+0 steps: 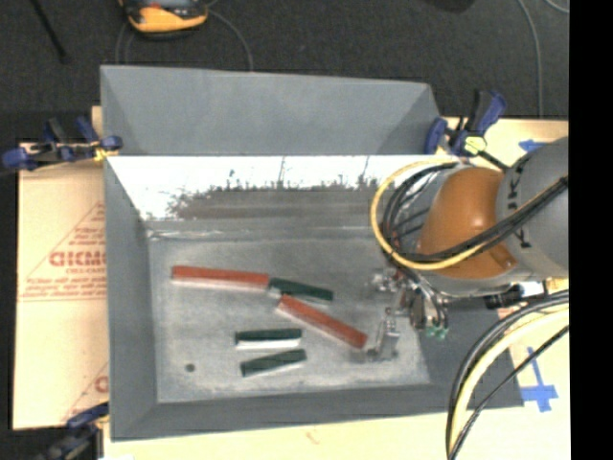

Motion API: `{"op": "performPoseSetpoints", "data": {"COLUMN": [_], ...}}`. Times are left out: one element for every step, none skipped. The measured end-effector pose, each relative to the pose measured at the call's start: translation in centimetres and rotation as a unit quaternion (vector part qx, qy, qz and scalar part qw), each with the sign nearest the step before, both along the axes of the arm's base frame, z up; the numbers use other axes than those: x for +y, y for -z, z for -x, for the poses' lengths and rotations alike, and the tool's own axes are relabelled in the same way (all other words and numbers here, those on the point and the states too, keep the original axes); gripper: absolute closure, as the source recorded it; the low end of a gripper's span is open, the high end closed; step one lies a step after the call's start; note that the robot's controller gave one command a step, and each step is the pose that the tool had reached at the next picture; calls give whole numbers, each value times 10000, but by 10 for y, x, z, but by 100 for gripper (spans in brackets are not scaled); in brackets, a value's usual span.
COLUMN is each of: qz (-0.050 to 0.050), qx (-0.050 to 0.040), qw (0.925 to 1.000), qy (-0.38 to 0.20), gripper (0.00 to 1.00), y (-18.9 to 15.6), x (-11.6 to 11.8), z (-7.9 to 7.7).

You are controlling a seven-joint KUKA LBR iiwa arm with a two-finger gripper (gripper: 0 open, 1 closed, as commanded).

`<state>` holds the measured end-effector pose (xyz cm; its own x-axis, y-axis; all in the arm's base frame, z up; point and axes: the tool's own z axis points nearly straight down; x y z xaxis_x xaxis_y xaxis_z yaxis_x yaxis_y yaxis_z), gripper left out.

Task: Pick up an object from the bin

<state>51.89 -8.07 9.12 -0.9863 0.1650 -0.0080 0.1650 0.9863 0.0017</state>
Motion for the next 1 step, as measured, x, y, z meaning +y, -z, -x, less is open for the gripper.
{"op": "performPoseSetpoints", "data": {"qz": [7], "qx": [26], "qw": [9996], "qy": [296], "gripper": [0], "y": [17], "x": [12], "z": [-9]}}
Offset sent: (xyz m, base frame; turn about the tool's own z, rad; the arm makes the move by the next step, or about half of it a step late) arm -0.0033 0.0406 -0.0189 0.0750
